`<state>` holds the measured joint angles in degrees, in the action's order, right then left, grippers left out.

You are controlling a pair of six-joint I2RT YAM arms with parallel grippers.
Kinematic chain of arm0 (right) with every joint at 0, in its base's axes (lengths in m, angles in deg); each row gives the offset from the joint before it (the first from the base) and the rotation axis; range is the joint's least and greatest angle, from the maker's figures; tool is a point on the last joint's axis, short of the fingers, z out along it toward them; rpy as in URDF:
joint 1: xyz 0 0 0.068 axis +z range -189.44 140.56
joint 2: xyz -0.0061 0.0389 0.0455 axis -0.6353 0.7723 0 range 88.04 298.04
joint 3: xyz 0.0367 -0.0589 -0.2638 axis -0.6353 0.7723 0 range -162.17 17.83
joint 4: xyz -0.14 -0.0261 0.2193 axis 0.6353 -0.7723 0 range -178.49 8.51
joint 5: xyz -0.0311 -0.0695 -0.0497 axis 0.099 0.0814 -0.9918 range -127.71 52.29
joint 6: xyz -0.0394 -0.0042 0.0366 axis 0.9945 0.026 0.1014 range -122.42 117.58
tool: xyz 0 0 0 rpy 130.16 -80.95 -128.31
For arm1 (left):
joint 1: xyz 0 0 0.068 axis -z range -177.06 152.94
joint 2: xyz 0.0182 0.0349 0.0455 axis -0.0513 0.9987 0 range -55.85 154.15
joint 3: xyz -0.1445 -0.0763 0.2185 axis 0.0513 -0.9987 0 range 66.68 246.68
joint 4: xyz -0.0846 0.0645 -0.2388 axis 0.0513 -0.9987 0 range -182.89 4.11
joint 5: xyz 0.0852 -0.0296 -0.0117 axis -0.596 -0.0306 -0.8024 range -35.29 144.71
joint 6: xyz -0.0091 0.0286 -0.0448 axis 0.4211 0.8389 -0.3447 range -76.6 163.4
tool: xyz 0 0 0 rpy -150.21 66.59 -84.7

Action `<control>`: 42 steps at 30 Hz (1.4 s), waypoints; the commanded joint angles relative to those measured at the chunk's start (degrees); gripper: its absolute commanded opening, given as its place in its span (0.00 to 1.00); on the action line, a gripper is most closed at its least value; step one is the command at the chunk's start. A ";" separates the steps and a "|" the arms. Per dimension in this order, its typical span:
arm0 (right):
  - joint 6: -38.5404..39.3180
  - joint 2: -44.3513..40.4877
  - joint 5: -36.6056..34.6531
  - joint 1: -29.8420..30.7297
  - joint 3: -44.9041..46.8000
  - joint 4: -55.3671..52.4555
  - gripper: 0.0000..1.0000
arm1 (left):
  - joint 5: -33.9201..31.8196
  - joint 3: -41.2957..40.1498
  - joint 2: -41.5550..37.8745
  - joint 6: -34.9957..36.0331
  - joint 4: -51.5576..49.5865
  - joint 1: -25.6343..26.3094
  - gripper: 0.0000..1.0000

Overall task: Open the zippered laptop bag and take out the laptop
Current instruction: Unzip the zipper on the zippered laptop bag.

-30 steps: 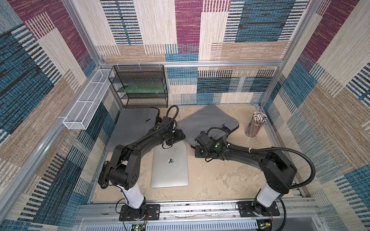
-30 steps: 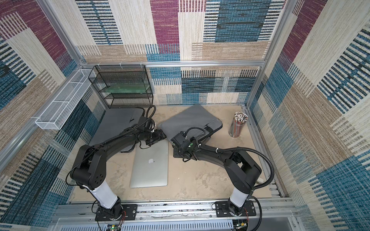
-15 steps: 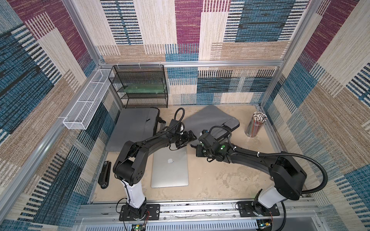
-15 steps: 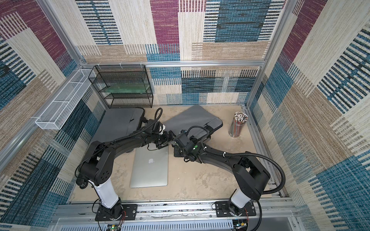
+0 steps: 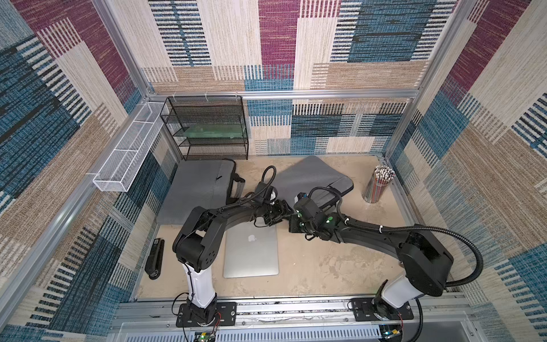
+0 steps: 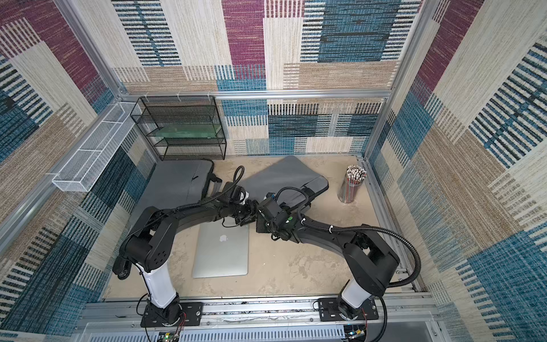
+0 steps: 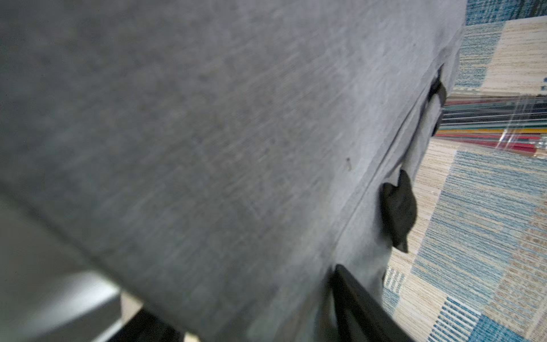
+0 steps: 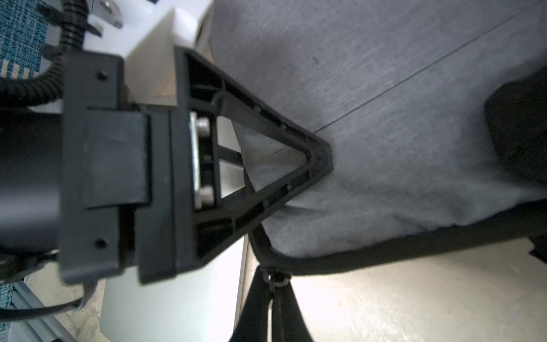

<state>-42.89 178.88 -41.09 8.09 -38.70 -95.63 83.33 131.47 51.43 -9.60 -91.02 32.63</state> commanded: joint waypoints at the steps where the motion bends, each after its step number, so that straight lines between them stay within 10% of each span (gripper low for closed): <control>1: 0.57 -0.33 0.97 -0.20 -0.30 3.44 0.00 | 0.72 0.67 0.32 -1.93 2.55 0.01 0.53; 13: 1.10 0.34 4.16 -4.03 3.23 0.66 0.00 | 0.73 2.67 -0.54 0.42 0.46 0.01 0.00; 42: 7.36 -1.64 0.84 -13.34 3.73 -10.29 0.00 | -0.11 6.49 -1.63 12.94 -11.39 -3.44 0.00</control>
<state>-35.34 177.38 -34.71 -3.76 -35.55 -101.29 84.91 137.77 50.54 0.04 -100.13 30.21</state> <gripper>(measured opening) 0.079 0.098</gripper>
